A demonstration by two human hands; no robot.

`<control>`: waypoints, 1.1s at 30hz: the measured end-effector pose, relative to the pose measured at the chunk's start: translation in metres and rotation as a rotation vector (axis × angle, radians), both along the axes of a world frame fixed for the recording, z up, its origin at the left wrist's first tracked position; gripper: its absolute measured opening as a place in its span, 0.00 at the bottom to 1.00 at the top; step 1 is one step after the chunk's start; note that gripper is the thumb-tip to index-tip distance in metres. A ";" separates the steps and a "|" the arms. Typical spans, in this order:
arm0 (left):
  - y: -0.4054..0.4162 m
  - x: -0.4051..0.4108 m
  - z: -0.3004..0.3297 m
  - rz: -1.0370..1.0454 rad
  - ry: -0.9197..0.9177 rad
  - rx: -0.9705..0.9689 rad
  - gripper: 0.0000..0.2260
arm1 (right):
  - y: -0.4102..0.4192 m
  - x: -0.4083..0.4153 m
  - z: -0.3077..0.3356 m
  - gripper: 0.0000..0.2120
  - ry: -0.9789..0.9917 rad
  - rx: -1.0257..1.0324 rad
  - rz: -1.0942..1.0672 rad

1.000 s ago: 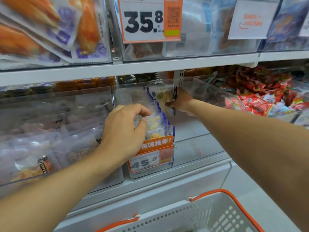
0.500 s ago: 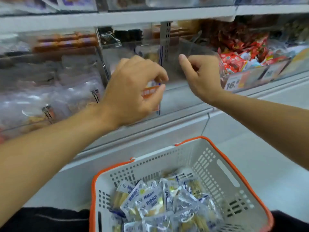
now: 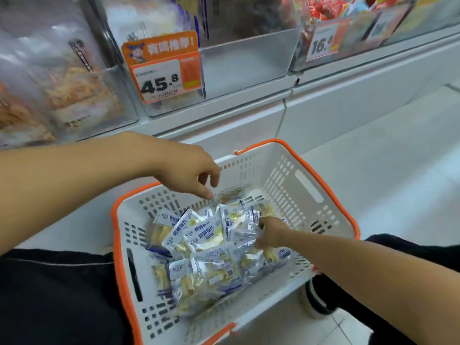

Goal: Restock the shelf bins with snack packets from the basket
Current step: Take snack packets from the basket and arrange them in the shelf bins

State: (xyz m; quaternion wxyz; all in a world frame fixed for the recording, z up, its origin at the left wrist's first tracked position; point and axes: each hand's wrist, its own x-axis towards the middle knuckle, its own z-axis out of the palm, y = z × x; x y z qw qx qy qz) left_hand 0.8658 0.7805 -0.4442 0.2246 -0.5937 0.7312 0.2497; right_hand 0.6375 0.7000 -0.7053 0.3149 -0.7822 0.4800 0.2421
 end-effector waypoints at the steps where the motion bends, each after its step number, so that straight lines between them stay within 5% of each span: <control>1: 0.000 0.001 0.001 0.009 0.014 0.004 0.18 | -0.003 0.002 0.003 0.13 -0.028 0.069 -0.029; 6: 0.003 0.008 0.002 0.007 -0.015 0.074 0.18 | -0.027 0.008 0.035 0.09 -0.129 0.250 -0.201; 11: 0.004 0.013 0.007 0.033 -0.020 0.033 0.19 | -0.037 0.022 0.077 0.08 -0.264 0.087 -0.144; 15: 0.004 0.013 0.008 0.155 -0.063 -0.020 0.33 | -0.055 0.047 0.156 0.09 -0.427 0.263 -0.253; 17: 0.003 0.010 0.012 0.334 0.107 0.023 0.45 | -0.054 0.056 0.207 0.11 -0.558 0.382 -0.353; 19: 0.002 0.001 0.022 0.564 0.465 0.083 0.48 | -0.047 0.061 0.258 0.09 -0.699 0.524 -0.404; 24: -0.007 -0.022 0.042 0.840 1.180 -0.053 0.17 | -0.038 0.066 0.333 0.08 -0.942 0.469 -0.185; 29: -0.019 -0.012 0.050 1.013 1.379 -0.239 0.13 | -0.075 0.067 0.345 0.19 -0.973 -0.170 -0.253; 31: -0.022 -0.005 0.054 1.006 1.377 -0.310 0.13 | -0.085 0.062 0.346 0.20 -0.892 -0.144 -0.243; 33: -0.024 -0.002 0.059 0.958 1.362 -0.364 0.10 | -0.090 0.056 0.347 0.08 -0.911 0.072 -0.146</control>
